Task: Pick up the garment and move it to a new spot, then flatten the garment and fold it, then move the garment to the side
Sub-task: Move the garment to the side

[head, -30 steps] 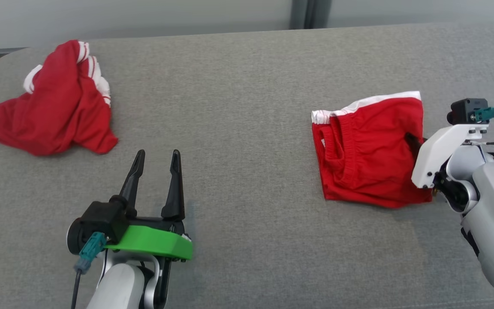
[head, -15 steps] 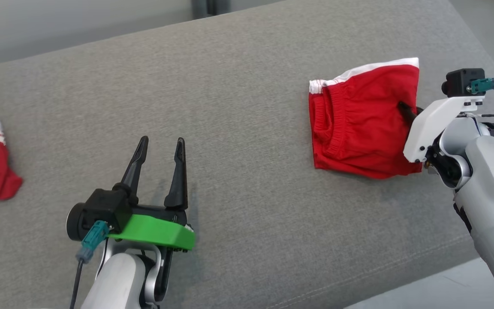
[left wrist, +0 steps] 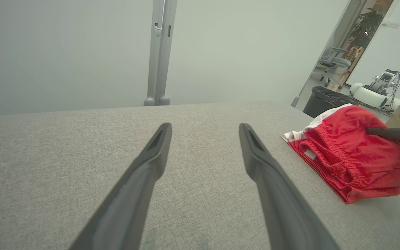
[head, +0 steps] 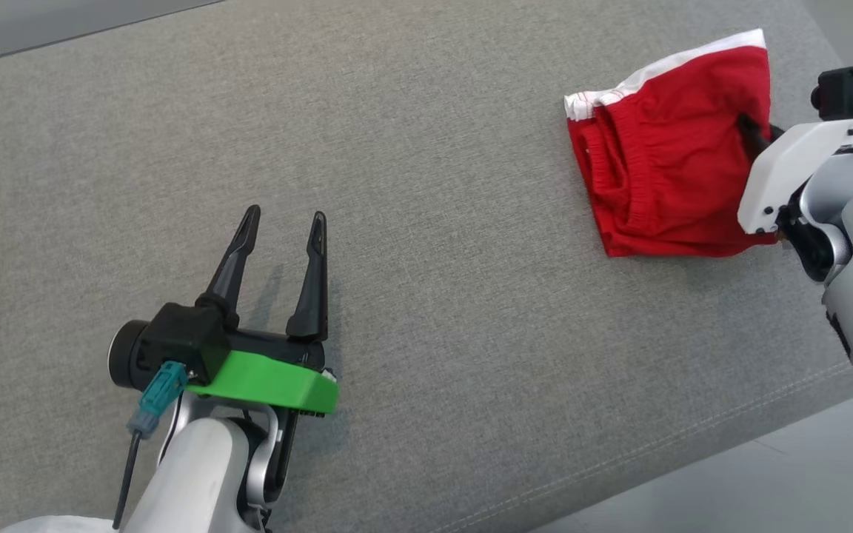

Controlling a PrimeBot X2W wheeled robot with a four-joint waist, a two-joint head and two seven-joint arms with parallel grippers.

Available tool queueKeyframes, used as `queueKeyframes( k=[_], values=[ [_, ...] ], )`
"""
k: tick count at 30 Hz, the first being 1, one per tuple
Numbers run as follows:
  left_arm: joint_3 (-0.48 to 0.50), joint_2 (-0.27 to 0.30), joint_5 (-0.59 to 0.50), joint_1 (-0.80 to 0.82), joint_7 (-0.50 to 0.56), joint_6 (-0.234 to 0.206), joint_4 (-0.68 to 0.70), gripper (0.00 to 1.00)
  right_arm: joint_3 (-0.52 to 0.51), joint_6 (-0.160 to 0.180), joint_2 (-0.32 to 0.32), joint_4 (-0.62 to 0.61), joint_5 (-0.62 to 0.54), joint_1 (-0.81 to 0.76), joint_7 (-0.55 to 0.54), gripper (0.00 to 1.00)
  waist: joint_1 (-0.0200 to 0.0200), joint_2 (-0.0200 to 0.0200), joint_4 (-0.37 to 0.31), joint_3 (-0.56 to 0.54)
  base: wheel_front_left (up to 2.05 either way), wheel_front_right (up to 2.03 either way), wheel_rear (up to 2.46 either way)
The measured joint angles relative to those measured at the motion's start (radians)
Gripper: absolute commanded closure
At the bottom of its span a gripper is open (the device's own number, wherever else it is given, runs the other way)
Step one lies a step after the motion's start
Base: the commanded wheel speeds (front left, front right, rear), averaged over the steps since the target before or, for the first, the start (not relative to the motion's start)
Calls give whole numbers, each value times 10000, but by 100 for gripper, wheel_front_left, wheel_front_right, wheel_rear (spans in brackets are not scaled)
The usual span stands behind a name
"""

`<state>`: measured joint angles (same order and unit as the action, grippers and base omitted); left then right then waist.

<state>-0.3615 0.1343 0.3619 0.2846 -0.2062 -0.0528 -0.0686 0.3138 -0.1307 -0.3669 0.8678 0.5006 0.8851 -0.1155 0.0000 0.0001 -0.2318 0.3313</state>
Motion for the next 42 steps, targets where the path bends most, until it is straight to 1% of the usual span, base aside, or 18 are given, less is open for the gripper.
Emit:
queueKeyframes(
  k=[5, 11, 12, 18, 22, 23, 24, 25, 33, 38, 42],
  values=[
    [-33, 79, -50, 75, 42, -36, 322, 0, -82, 0, -453, 652, -688, 532, 382, 100, 0, 0, 386, 314, 0, 0, 0],
    [-134, 142, -150, 186, 174, -88, 773, 0, -493, -2, -963, 1469, -1381, 1250, 748, 100, 0, 0, 775, 811, 0, 0, 0],
    [-134, 142, -150, 186, 174, -88, 773, 0, -493, -2, -963, 1469, -1381, 1250, 748, 100, 0, 0, 775, 811, 0, 0, 0],
    [-234, 245, -320, 285, 305, -178, 1231, 0, -949, -2, -1528, 2226, -2021, 1901, 1014, 100, 0, 0, 1102, 1356, 0, 0, 0],
    [-263, 307, -380, 328, 378, -230, 1398, 0, -1181, -2, -1720, 2729, -2454, 2164, 1237, 100, 1, 0, 1284, 1680, 0, 0, 0],
    [-265, 324, -389, 328, 382, -249, 1429, 0, -1237, -2, -1735, 2826, -2604, 2226, 1367, 78, 1, 0, 1320, 1750, 0, 0, 0],
    [-274, 334, -395, 329, 393, -265, 1448, 0, -1308, -2, -1751, 2928, -2738, 2290, 1490, 52, 1, 0, 1356, 1814, 0, 0, 0],
    [-284, 337, -399, 329, 395, -265, 1465, 0, -1392, -2, -1768, 3060, -2855, 2353, 1570, 0, 1, 0, 1390, 1868, 0, 0, 0],
    [-330, 380, -430, 349, 424, -313, 1542, 0, -2013, -2, -1664, 3691, -3850, 2547, 2337, 0, 1, 0, 1519, 2075, 0, 0, 0],
    [-343, 384, -428, 361, 403, -353, 1482, 0, -2303, -2, -1358, 3820, -4115, 2564, 2709, 0, 1, 0, 1473, 2019, 0, 0, 0],
    [-337, 380, -353, 362, 328, -353, 1296, 0, -2349, -2, -1124, 3827, -4268, 2569, 3064, 0, 1, -1, 1433, 1810, 0, 0, 0]
  ],
)
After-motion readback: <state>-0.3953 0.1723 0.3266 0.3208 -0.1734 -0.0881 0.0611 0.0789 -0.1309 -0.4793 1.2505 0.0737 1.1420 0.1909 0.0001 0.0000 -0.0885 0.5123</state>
